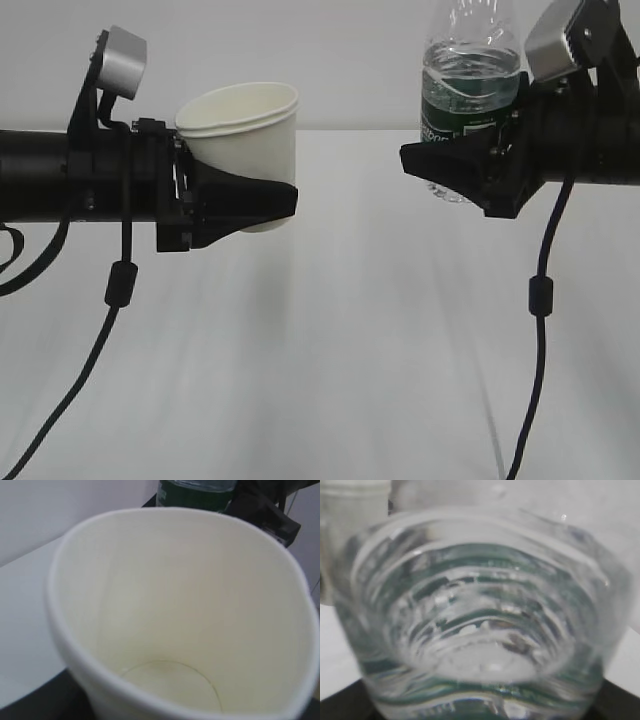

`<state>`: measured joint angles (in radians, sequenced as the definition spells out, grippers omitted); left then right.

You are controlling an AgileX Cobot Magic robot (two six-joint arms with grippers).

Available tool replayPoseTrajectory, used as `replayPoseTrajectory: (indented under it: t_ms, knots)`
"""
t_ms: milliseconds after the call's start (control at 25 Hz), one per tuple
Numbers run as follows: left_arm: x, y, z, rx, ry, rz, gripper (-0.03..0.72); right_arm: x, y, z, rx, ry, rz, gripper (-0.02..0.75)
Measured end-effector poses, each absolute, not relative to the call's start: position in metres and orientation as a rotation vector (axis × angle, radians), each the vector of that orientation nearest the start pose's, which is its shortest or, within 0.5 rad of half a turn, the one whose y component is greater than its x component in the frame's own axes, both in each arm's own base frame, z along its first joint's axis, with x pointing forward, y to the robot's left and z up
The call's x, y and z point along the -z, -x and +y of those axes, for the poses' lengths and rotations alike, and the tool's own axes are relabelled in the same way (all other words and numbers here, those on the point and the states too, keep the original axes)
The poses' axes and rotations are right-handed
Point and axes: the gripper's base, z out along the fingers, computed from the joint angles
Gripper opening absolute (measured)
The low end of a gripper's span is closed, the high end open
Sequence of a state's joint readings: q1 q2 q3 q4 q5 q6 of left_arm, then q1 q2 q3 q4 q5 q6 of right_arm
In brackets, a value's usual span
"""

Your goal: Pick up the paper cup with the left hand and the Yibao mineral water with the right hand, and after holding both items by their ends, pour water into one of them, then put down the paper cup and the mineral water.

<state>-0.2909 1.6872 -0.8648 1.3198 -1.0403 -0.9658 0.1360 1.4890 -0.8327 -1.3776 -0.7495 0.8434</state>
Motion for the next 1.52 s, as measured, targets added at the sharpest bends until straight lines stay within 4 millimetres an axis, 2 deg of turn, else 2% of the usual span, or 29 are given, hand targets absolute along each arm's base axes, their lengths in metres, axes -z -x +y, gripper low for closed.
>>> replayPoseTrajectory:
  t_ms: [320, 600, 1200, 1520]
  knots:
    - [-0.229, -0.28, -0.166, 1.052, -1.081, 1.56, 0.449, -0.263, -0.29, 0.1, -0.471, 1.01, 1.618, 0.496]
    - [-0.226, -0.27, -0.183, 1.048, -1.147, 1.569, 0.448, -0.261, -0.29, 0.099, -0.438, 1.034, 1.632, 0.496]
    - [-0.225, -0.271, -0.186, 1.037, -1.134, 1.582, 0.448, -0.256, -0.291, 0.096, -0.366, 1.089, 1.66, 0.496]
    - [-0.224, -0.262, -0.2, 1.048, -1.18, 1.577, 0.448, -0.255, -0.29, 0.096, -0.35, 1.129, 1.655, 0.496]
